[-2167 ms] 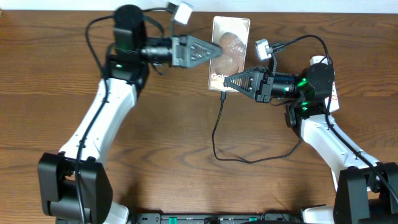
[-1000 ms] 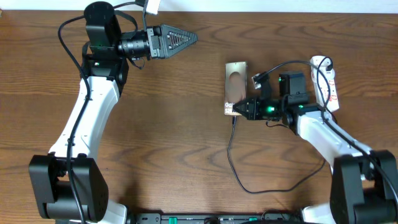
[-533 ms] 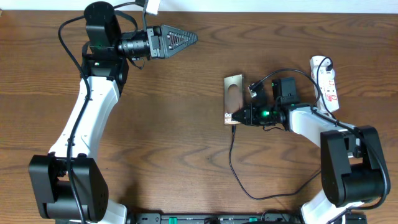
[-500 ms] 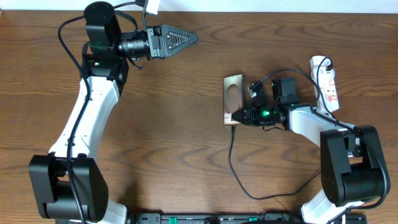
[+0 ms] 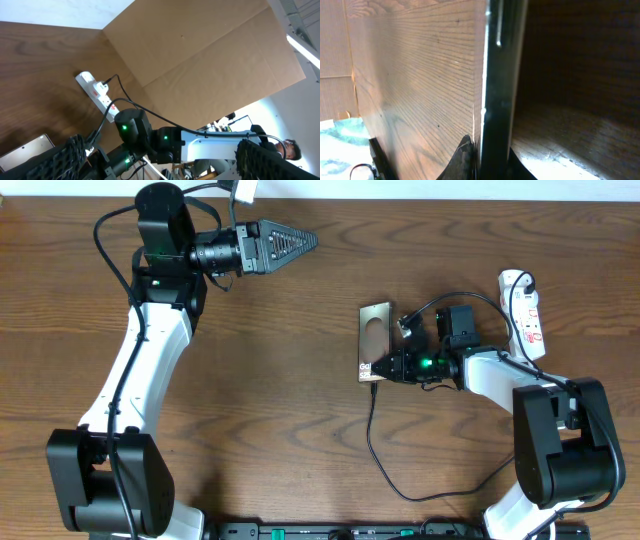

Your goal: Plug charger to phone and switch on socket

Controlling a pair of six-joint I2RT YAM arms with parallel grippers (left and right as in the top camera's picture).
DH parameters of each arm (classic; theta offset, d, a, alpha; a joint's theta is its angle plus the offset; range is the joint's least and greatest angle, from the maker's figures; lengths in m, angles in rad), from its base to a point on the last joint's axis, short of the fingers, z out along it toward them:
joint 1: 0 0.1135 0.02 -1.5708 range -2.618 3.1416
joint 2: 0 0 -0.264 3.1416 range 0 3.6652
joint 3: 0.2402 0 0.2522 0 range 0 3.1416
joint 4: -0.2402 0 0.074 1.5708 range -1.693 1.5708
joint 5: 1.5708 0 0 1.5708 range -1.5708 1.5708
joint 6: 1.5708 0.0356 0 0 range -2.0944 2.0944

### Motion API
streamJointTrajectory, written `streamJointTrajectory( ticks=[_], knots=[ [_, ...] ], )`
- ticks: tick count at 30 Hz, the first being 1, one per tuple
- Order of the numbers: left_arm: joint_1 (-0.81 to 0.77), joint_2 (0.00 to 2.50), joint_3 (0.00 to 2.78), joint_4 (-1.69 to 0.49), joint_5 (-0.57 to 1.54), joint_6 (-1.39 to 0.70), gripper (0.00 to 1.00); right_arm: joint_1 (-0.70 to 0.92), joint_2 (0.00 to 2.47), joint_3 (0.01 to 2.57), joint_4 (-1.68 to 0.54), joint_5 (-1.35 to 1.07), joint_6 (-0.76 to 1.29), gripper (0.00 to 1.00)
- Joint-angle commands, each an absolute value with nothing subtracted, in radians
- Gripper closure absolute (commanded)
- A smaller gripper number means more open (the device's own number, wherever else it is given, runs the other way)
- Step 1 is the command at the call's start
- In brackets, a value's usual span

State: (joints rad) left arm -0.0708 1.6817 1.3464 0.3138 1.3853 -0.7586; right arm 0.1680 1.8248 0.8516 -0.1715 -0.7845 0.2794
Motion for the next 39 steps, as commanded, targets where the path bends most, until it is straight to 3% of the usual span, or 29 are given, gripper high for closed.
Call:
streamJointTrajectory(
  ticks=[1,4,34,39],
  knots=[
    [-0.068,1.668,1.346,0.316,1.396,-0.752,0.03,0.180,1.833,0.866,-0.172,-0.760,0.253,0.89],
    [-0.068,1.668,1.346,0.316,1.396,-0.752,0.03,0.181,1.833,0.866,-0.173,-0.746,0.253,0.82],
    [-0.068,1.668,1.346,0.316,1.396,-0.752,0.03,0.185,1.833,0.866,-0.204,-0.525,0.253,0.68],
    [-0.068,1.668,1.346,0.316,1.396,-0.752,0.03,0.185,1.833,0.866,-0.226,-0.472,0.253,0.62]
  ],
)
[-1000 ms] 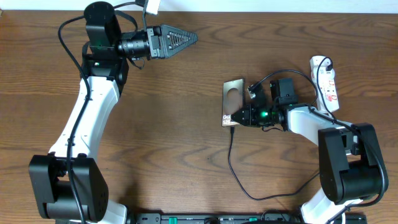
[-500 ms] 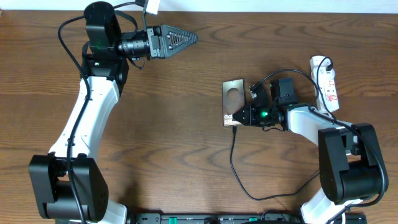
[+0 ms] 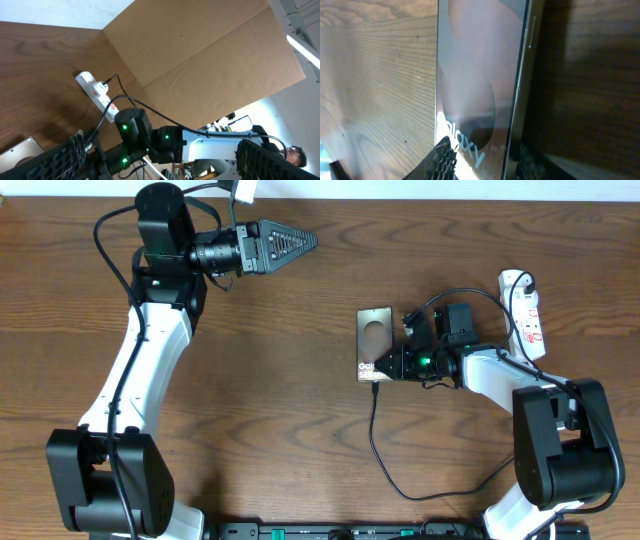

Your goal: Plug charger to phone and switch on socket

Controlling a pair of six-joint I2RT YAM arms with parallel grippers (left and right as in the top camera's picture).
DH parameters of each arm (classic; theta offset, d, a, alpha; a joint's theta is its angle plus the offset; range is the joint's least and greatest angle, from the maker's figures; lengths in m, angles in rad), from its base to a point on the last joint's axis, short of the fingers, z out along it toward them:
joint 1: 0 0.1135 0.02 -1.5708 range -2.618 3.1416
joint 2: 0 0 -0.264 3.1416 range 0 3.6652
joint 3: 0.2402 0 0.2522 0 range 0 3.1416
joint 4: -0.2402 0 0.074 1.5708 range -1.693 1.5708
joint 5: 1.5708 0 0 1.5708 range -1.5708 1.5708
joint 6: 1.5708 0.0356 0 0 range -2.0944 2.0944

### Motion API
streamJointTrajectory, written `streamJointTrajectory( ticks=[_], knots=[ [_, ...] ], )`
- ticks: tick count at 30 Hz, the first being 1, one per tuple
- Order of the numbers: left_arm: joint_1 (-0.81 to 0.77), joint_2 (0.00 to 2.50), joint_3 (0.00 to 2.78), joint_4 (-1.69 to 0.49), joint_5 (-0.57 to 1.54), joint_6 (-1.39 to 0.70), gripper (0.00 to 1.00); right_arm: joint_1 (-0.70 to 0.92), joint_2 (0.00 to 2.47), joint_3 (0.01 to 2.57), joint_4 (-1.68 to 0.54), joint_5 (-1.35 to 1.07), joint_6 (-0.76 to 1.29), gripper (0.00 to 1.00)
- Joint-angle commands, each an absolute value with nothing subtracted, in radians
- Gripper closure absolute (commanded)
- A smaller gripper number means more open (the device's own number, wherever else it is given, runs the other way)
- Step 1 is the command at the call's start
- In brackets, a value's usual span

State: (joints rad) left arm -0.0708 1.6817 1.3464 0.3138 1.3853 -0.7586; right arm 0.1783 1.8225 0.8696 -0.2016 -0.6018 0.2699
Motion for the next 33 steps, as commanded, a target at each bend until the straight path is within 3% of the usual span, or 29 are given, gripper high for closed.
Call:
streamJointTrajectory(
  ticks=[1,18,27,33],
  knots=[
    [-0.068,1.668,1.346,0.316,1.396,-0.752,0.03,0.185,1.833,0.866,-0.230,-0.461,0.253,0.61],
    [-0.068,1.668,1.346,0.316,1.396,-0.752,0.03,0.184,1.829,0.874,-0.269,-0.456,0.308,0.60],
    [-0.068,1.668,1.346,0.316,1.396,-0.752,0.03,0.183,1.766,1.148,-0.639,-0.454,0.271,0.54],
    [-0.068,1.668,1.346,0.316,1.396,-0.752,0.03,0.183,1.765,1.520,-0.957,-0.295,0.199,0.32]
  ],
)
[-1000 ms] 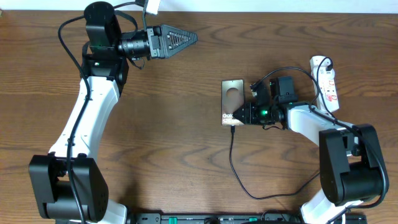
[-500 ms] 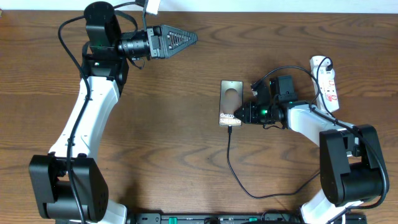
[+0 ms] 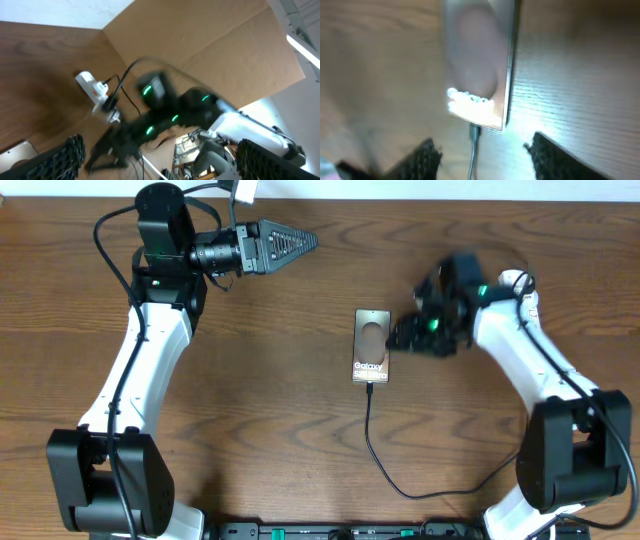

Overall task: Plug charger to phone and switch on socket
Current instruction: 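Release the connector and move the right gripper to the power strip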

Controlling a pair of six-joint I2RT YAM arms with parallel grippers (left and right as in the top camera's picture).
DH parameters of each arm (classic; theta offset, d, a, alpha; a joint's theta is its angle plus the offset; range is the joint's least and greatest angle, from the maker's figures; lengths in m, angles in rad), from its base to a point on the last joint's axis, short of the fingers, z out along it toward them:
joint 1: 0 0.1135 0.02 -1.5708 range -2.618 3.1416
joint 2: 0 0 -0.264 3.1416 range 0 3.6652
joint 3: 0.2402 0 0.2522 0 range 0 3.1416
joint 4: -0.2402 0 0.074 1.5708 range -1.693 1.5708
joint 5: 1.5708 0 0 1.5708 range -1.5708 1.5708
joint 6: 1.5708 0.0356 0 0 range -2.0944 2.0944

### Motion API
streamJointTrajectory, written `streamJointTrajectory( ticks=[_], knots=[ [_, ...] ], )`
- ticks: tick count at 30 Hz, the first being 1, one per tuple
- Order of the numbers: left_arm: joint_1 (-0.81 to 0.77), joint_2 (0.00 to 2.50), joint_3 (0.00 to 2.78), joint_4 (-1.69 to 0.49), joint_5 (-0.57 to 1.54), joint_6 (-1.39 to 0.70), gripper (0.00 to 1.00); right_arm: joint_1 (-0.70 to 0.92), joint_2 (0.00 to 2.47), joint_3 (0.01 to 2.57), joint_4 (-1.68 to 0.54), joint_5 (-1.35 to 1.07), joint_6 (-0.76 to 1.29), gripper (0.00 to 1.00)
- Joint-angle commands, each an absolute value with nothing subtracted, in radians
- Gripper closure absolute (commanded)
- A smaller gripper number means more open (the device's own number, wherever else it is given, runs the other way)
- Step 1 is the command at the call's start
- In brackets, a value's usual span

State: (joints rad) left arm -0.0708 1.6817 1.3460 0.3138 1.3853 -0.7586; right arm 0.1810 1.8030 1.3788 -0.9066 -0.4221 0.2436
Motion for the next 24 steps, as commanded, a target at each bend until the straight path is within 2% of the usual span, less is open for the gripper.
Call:
streamJointTrajectory(
  ticks=[1,5,7,8,13,24],
  knots=[
    [-0.068,1.668,1.346,0.316,1.396,-0.752,0.03,0.183,1.765,1.552,-0.965,-0.243,0.200,0.29],
    [-0.068,1.668,1.346,0.316,1.396,-0.752,0.03,0.177,1.765,1.629,-0.915,-0.006,0.200,0.15],
    [-0.068,1.668,1.346,0.316,1.396,-0.752,0.03,0.170,1.766,1.629,-0.846,0.135,0.197,0.02],
    [-0.068,1.668,1.346,0.316,1.396,-0.752,0.03,0.165,1.769,1.628,-0.824,0.183,0.189,0.01],
    [-0.068,1.668,1.346,0.316,1.396,-0.752,0.03,0.117,1.794,1.623,-0.737,0.393,0.177,0.01],
    [-0.068,1.668,1.346,0.316,1.396,-0.752,0.03,-0.064,1.867,1.622,-0.671,0.403,0.156,0.01]
  ],
)
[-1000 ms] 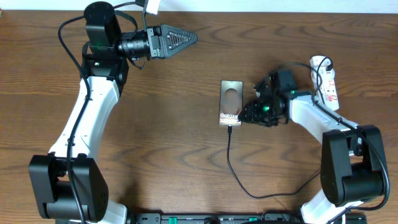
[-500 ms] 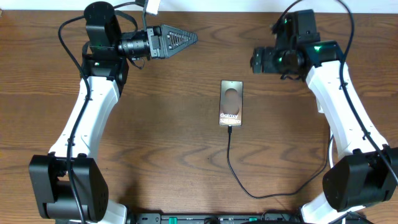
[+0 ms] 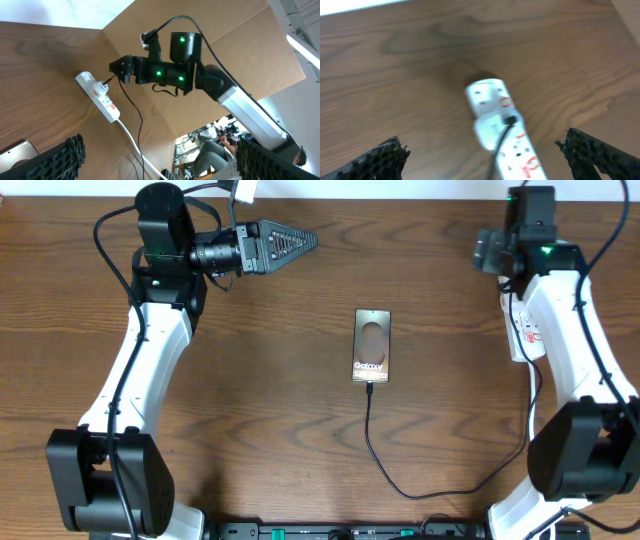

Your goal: Plug charger to phone and switch on socket

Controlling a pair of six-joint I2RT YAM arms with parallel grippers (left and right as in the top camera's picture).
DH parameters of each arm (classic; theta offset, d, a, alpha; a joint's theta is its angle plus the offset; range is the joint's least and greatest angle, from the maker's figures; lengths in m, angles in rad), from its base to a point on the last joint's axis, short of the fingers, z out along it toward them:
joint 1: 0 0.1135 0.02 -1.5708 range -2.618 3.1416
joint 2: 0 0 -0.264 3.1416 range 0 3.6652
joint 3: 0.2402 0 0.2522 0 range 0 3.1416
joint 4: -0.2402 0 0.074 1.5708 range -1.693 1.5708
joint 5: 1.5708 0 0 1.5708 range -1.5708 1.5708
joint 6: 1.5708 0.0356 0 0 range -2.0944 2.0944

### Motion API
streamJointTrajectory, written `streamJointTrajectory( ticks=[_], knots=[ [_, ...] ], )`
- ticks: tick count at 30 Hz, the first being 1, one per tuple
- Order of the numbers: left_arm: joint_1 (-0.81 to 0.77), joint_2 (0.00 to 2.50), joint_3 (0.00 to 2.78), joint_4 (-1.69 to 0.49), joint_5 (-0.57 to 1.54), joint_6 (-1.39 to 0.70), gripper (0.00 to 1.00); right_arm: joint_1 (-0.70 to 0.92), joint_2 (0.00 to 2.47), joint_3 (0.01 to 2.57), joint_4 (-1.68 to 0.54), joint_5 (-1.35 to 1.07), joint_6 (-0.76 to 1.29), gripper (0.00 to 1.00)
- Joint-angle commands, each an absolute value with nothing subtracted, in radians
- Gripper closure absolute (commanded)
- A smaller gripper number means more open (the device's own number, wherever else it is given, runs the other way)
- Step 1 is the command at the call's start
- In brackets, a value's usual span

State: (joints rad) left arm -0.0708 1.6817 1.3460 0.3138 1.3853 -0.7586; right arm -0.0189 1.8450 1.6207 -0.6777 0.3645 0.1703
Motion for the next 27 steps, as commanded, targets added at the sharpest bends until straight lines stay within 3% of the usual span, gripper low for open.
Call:
streamJointTrajectory(
  ticks=[1,16,27],
  knots=[
    [-0.068,1.668,1.346,0.316,1.396,-0.752,0.03,-0.084,1.879,1.622,-0.668,0.402,0.155,0.01],
    [-0.068,1.668,1.346,0.316,1.396,-0.752,0.03,-0.305,2.109,1.622,-0.695,0.379,0.159,0.01],
    [-0.068,1.668,1.346,0.316,1.396,-0.752,0.03,-0.422,2.133,1.622,-0.708,0.195,0.233,0.01]
  ],
)
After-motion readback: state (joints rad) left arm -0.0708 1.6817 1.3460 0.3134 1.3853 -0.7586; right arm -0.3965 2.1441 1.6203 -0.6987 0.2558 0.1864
